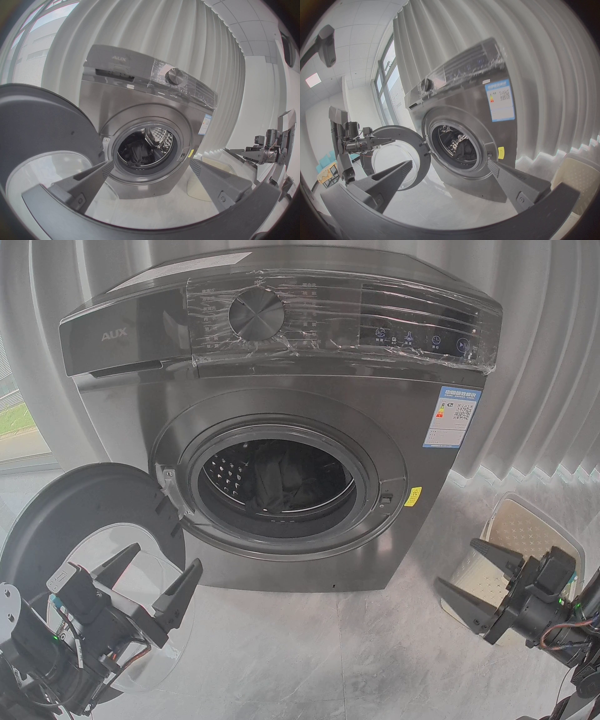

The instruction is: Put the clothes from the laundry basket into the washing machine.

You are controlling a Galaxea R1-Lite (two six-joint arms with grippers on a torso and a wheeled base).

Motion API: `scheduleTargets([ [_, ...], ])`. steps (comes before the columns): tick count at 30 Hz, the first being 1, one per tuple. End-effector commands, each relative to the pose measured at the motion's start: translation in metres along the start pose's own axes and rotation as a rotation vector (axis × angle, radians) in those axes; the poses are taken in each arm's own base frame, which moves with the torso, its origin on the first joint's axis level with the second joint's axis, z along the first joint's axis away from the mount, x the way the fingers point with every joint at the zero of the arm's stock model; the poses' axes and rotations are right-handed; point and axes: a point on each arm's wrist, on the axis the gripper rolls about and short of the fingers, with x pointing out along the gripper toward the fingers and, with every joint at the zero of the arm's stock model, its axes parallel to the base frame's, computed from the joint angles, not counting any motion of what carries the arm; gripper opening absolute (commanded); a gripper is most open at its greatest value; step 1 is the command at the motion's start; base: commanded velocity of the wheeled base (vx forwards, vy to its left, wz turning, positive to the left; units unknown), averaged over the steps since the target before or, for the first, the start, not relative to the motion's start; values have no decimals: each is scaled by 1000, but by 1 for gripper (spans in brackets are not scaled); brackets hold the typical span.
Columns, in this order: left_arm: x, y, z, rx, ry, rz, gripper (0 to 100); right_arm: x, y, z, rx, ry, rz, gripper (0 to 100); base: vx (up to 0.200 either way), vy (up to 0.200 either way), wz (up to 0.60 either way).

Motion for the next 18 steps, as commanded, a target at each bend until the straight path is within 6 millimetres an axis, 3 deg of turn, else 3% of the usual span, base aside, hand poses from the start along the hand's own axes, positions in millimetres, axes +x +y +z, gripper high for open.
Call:
scheduleTargets([
  [1,-8,20,10,13,-52,98,100,-20,-7,17,-13,-99,-49,100,-200,0,0],
  [5,-13,43,16,66,-52,164,100,-34,-12,30,-34,-188,-98,100,-200,0,0],
  [9,-32,45,26,68,-85,122,100,-43,-13,33,-34,-183,-120,100,-200,0,0],
  [18,-72,49,25,115,-36,142,100,-78,-14,24,-156,-43,-191,100,0,0,0],
])
